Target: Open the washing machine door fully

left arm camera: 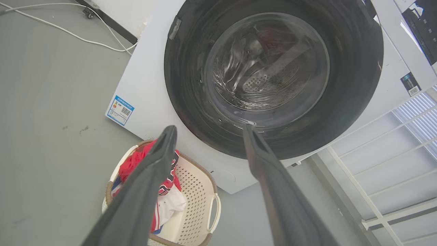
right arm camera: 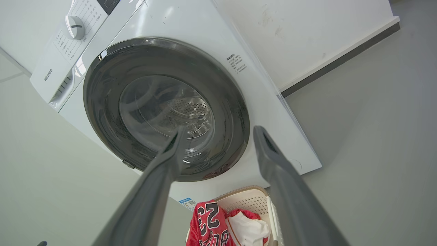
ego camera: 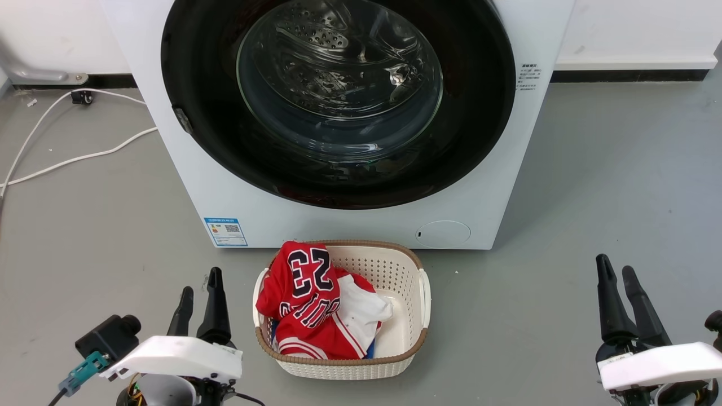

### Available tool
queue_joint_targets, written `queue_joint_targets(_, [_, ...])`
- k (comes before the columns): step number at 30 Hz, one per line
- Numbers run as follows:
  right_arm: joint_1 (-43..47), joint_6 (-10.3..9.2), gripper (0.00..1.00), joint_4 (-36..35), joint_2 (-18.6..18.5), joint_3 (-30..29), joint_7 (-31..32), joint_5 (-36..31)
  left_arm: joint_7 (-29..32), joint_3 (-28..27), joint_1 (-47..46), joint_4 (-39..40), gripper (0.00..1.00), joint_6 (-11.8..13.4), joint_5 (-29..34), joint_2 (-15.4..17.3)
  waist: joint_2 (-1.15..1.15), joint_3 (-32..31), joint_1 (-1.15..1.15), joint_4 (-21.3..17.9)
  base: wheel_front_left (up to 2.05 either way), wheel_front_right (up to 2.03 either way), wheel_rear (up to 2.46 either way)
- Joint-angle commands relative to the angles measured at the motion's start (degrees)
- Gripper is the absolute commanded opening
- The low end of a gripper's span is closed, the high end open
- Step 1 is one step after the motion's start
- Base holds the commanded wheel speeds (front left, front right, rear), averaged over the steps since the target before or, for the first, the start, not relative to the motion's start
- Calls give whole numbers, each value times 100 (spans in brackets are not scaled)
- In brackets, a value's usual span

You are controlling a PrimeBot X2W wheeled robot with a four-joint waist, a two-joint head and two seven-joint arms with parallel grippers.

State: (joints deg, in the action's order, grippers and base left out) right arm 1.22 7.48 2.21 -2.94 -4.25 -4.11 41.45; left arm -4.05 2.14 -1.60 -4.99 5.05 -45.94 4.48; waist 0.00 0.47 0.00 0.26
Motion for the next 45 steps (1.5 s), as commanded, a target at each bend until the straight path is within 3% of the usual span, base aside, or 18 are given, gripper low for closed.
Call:
queue_joint_targets(1, [-30, 2, 100, -135, -9, 14, -62, -233, -63, 61, -24, 126, 100, 52, 202, 53, 0, -1, 0, 2, 0, 0, 0])
queue_joint_targets(20, [161, 2, 100, -505, -4, 15, -384, -1499, -391, 533, 62, 382, 100, 315, 1472, 224, 0, -3, 0, 6, 0, 0, 0])
queue_joint_targets(45, [395, 1, 100, -816, 2, -45, -733, -2668, -745, 813, 207, 530, 100, 412, 2879, 236, 0, -8, 0, -9, 0, 0, 0])
